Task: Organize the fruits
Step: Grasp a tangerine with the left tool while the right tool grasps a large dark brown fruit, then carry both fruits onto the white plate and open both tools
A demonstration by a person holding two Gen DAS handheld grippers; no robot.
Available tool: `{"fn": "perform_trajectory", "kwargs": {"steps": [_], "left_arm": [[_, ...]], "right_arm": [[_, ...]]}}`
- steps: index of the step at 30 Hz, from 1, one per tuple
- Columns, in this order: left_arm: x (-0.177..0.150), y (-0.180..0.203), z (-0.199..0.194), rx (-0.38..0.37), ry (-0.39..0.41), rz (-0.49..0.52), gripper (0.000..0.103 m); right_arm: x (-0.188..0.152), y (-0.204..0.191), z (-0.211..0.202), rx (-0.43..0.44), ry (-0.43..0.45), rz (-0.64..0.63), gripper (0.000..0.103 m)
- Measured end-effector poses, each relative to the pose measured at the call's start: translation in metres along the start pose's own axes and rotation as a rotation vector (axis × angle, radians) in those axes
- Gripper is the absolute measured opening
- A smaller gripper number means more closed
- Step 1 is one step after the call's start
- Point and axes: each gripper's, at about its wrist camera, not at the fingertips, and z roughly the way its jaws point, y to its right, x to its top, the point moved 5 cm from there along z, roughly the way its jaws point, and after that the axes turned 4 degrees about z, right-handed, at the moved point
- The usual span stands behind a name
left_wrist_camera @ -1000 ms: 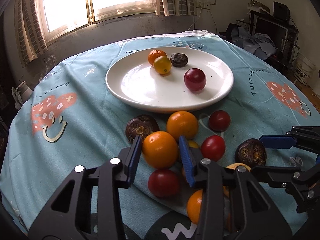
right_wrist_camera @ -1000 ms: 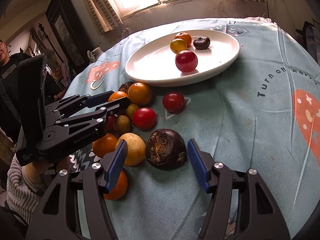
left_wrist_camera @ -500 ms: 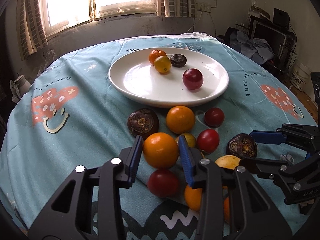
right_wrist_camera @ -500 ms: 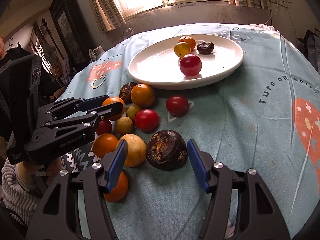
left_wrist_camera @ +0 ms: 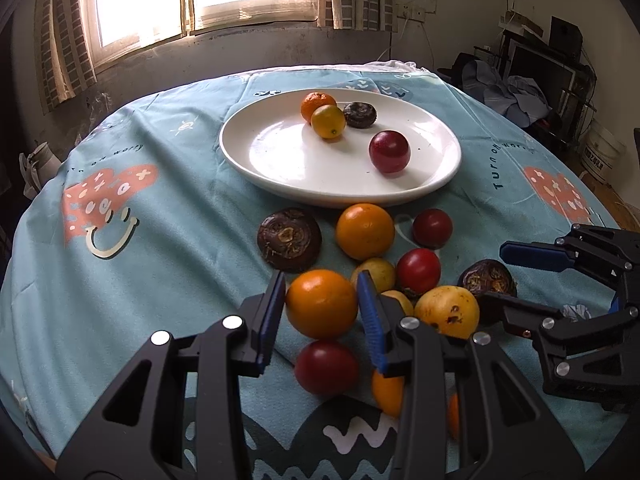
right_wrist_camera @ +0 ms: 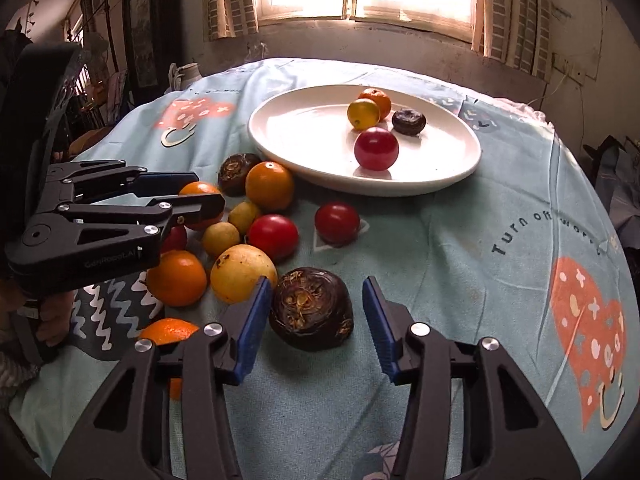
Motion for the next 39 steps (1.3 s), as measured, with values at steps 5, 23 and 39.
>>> {"fn": "perform_trajectory", "kwargs": {"steps": [5,23,39], "left_arm": [[0.000,-0.001,0.001,-0.004,-0.002,-0.007,0.038],[0.039,-0.013,-0.001,-0.010,0.037,-0.045,0.032],[0.049,-0.029,0.015,-0.030,-0.008,-0.026,0.058]], "right_arm": [[-0.007,0.010,-0.016,0.035,0.007,0.006,0.050],[0.042,0.037,-0.028,-0.054,0.138,0.127,0.044],[0.097,0.081,0.026,-0.013,0.119,0.245,0.044]]}}
